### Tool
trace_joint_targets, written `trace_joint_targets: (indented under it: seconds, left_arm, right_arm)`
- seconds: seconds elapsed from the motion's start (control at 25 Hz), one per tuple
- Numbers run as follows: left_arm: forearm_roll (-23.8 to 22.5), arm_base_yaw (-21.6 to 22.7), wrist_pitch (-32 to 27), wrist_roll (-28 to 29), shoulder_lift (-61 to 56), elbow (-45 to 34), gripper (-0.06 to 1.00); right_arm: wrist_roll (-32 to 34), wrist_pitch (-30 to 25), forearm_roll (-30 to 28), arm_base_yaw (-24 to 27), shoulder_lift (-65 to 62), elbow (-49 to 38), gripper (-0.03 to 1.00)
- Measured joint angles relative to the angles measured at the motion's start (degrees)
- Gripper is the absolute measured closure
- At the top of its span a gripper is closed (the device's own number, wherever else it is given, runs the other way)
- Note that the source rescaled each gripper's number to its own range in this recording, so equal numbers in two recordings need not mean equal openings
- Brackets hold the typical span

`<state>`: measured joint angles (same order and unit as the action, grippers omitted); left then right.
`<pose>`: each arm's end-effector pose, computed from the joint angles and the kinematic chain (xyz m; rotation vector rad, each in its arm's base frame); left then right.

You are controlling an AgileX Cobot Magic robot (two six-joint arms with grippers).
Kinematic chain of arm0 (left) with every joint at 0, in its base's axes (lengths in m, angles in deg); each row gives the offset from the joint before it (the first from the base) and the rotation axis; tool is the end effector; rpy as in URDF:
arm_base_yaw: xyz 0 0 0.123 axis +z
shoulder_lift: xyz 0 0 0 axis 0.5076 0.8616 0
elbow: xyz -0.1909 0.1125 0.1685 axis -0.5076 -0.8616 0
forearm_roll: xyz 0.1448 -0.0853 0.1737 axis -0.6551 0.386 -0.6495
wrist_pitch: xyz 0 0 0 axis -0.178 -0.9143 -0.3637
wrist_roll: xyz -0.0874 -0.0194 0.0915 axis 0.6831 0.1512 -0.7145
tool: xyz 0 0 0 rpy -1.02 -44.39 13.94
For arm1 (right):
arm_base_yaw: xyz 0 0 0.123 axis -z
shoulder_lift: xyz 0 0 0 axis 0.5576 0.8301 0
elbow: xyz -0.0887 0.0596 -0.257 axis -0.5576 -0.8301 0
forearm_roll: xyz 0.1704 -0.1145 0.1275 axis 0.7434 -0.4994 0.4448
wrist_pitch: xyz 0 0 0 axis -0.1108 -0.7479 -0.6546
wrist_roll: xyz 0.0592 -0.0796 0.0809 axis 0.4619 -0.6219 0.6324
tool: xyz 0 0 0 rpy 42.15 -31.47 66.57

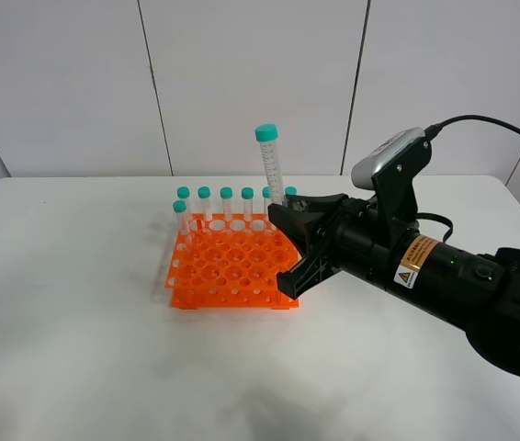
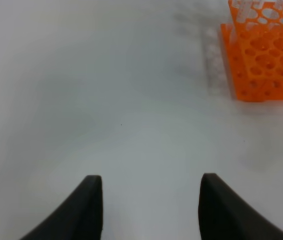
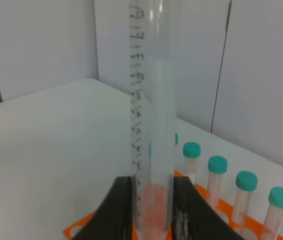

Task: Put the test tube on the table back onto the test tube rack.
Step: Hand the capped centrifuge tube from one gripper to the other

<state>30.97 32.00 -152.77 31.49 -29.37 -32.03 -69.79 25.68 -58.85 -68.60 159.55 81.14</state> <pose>0.0119 -0.0046 0.2644 -0.0048 2.0802 -0.0246 0.2377 0.1878 0.2119 -0.6636 1.5721 0.5357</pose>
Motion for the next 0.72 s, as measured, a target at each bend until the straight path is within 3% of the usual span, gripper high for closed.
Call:
trace_joint_targets:
  seconds: [0.72]
  left_arm:
    - [0.0,0.0,-0.8,-0.2,0.6,1.6,-0.06]
  right_arm:
    - [0.1,1.1,-1.5,0.0,0.0,-0.8,0.95]
